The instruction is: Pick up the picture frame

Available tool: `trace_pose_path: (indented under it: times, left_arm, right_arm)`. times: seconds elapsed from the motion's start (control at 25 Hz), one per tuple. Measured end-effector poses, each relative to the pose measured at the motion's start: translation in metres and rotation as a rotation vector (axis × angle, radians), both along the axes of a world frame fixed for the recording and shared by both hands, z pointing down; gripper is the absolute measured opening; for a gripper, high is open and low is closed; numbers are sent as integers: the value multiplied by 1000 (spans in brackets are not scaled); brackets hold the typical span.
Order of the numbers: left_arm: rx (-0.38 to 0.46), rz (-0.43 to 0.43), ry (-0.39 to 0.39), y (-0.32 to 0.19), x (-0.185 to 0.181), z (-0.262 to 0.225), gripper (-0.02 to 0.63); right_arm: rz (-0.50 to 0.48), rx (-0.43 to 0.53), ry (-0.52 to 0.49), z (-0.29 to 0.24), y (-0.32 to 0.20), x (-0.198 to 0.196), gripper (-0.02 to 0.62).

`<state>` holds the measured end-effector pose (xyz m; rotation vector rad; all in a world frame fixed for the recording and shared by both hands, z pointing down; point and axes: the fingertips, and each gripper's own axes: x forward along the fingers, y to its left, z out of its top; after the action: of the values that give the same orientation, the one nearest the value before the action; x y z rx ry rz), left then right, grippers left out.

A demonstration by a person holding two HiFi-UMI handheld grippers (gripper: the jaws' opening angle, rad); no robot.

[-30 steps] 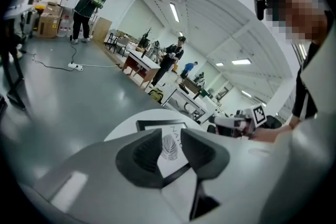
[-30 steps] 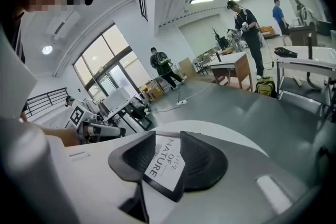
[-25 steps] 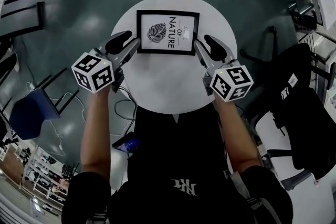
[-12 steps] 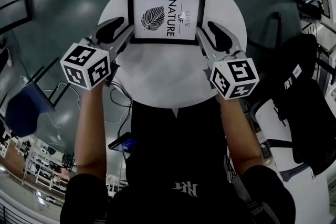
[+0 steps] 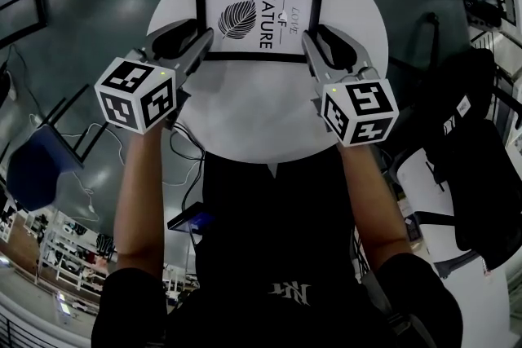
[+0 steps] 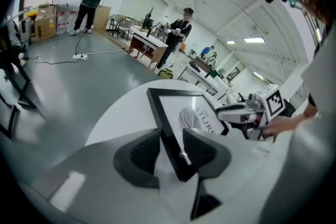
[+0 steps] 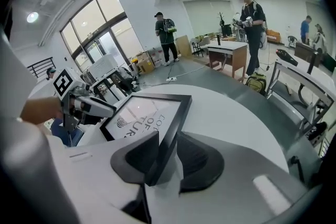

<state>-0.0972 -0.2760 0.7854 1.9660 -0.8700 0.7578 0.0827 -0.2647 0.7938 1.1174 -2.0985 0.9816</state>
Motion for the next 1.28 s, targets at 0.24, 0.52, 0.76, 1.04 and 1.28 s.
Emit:
trace_pose_path:
  times: [0.24,0.52,0.76,1.04,1.28]
  left_arm:
    - [-4,-5,-13,1,0,2,123]
    - [-9,-21,-26,2,-2,3,103]
    - [-23,-44,-16,1,-2,1,97]
    - [-27,-66,8,3,-4,-1,95]
    - [30,-74,34,-1,-4,-26,94]
  right_arm:
    - [-1,4,32,2,-2,-1,107]
    - [9,9,44,2,-2,-1,103]
    - [25,19,39,-1,-3,-1,94]
    - [44,31,26,-7,-6,-1,87]
    - [60,94,28,-32,-9,-1,84]
